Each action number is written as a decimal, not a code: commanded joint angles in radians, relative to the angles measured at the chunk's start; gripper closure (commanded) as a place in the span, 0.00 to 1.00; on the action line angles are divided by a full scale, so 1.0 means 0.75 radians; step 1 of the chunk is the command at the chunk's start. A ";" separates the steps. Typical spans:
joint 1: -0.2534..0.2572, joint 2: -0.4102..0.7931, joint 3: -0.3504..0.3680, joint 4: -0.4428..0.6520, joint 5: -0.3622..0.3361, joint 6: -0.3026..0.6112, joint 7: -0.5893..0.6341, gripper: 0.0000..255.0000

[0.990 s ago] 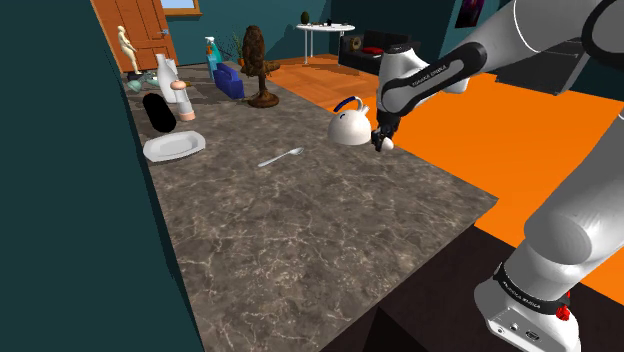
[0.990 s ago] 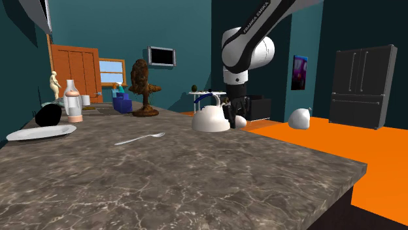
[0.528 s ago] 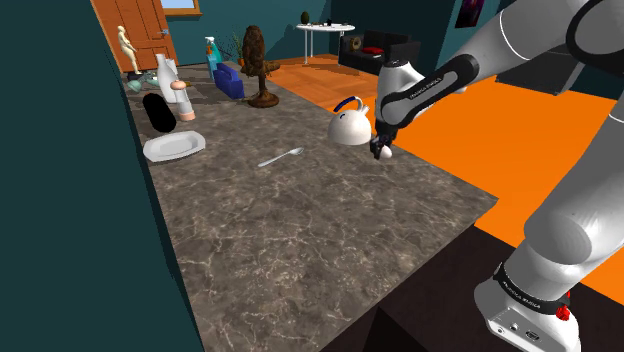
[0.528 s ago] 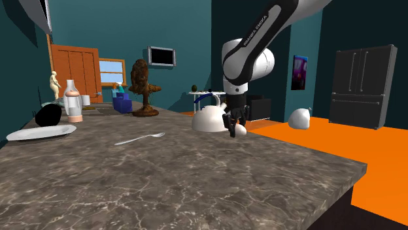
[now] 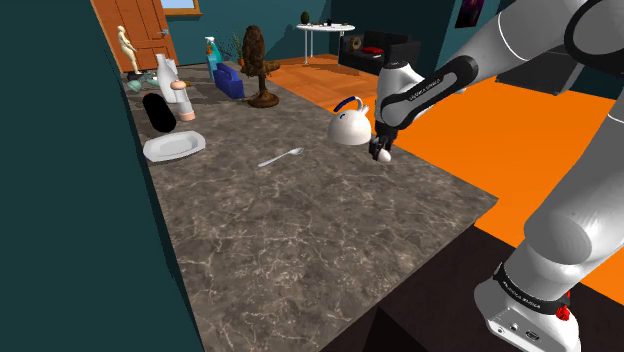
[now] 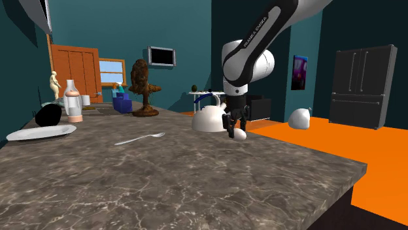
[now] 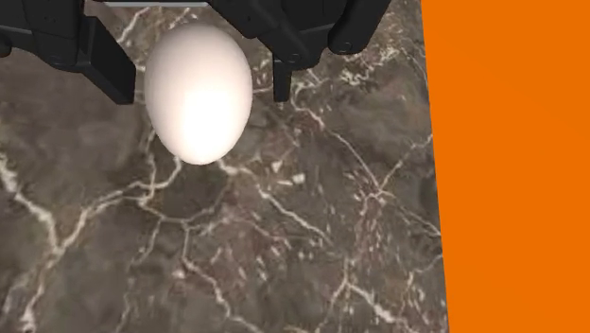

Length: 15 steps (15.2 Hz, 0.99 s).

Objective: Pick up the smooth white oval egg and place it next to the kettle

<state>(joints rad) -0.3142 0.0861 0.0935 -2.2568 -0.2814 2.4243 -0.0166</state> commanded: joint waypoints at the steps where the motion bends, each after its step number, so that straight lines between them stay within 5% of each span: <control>1: 0.000 0.000 0.000 0.000 0.000 0.000 0.000 0.00; 5: 0.000 0.000 0.000 0.000 0.000 0.000 0.000 0.00; 9: 0.013 -0.117 0.018 0.039 0.054 -0.154 -0.035 0.00; 15: 0.013 -0.117 0.017 0.039 0.054 -0.154 -0.035 0.00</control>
<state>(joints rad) -0.3045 -0.0015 0.1065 -2.2277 -0.2414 2.3092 -0.0427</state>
